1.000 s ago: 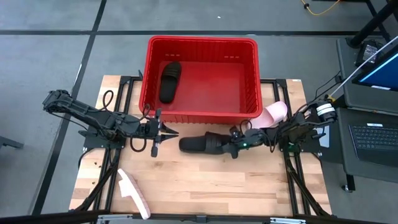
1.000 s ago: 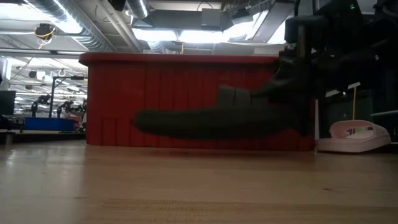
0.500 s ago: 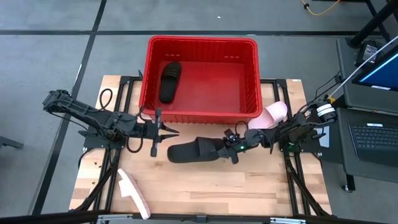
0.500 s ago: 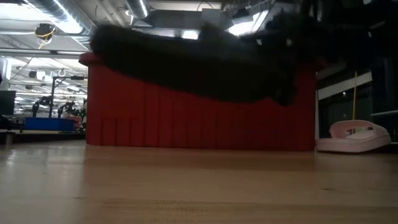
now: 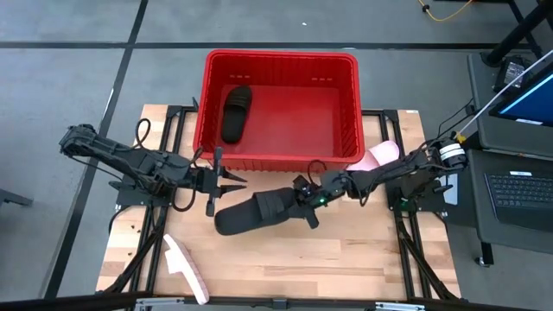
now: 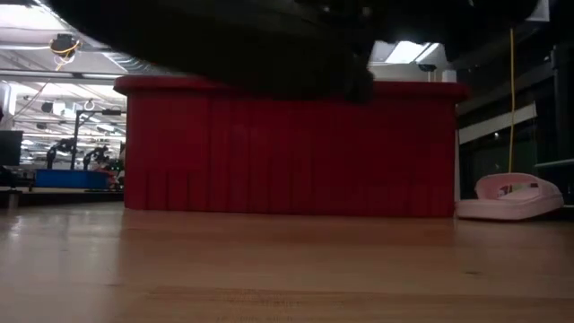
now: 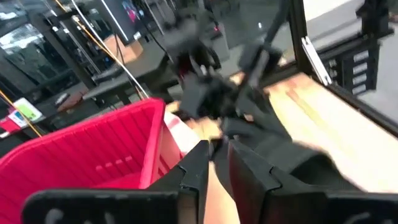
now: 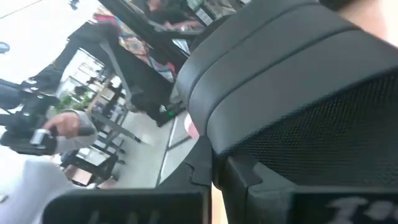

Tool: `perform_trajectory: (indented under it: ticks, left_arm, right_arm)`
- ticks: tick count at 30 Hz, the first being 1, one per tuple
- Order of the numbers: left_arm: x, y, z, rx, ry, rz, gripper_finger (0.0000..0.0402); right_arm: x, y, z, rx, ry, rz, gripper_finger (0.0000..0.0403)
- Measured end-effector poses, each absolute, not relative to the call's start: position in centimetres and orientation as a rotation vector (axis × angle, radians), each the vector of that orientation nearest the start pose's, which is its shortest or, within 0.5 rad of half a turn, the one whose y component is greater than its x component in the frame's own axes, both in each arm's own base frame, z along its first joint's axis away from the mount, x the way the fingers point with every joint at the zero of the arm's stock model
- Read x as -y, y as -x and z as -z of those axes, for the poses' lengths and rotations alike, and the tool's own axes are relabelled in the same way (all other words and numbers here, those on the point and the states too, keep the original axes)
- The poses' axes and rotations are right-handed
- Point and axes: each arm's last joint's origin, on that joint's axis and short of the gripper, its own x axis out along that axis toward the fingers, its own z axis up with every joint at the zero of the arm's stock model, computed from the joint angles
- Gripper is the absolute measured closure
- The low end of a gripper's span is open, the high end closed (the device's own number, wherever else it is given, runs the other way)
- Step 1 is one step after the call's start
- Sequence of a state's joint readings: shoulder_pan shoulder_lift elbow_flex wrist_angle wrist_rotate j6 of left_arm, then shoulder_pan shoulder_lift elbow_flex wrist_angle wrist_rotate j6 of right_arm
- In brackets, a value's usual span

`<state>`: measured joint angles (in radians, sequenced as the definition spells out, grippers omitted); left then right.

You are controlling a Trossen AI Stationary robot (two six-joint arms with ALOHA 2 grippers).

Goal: Pick and place slides into bin
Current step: Put the black slide into the red bin

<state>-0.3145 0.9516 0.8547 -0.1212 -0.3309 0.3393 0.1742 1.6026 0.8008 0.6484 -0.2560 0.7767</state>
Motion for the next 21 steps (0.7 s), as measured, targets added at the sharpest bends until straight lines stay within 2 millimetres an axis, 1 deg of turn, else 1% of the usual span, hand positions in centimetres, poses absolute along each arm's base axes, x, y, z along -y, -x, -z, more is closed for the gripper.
perform_trajectory:
  ticks: [3, 6, 9, 12, 15, 18, 21]
  left_arm:
    - [5.6, -20.1, -33.7, -0.223, -0.436, 0.022, 0.0318]
    - [5.7, -20.0, -33.9, -0.228, -0.529, 0.0, 0.0298]
    - [5.9, -19.9, -34.5, -0.227, -0.636, -0.055, 0.0283]
    - [6.1, -20.0, -35.0, -0.232, -0.704, -0.1, 0.0274]
    - [6.5, -20.6, -35.3, -0.248, -0.784, -0.108, 0.0272]
    - [6.8, -21.7, -35.1, -0.29, -0.86, -0.125, 0.0273]
    - [7.0, -23.1, -34.9, -0.347, -0.91, -0.157, 0.0273]
  right_arm:
    - [-5.9, -33.4, -23.1, -0.298, -0.744, -0.344, 0.0388]
    - [-5.1, -33.3, -24.2, -0.332, -0.719, -0.308, 0.0388]
    - [-4.5, -32.8, -25.6, -0.36, -0.69, -0.281, 0.0388]
    - [-4.0, -32.0, -27.0, -0.37, -0.655, -0.268, 0.0388]
    - [-3.4, -31.2, -28.2, -0.385, -0.632, -0.253, 0.0388]
    - [-2.9, -30.6, -29.2, -0.418, -0.609, -0.229, 0.0388]
    - [-2.6, -30.5, -30.2, -0.438, -0.562, -0.218, 0.0388]
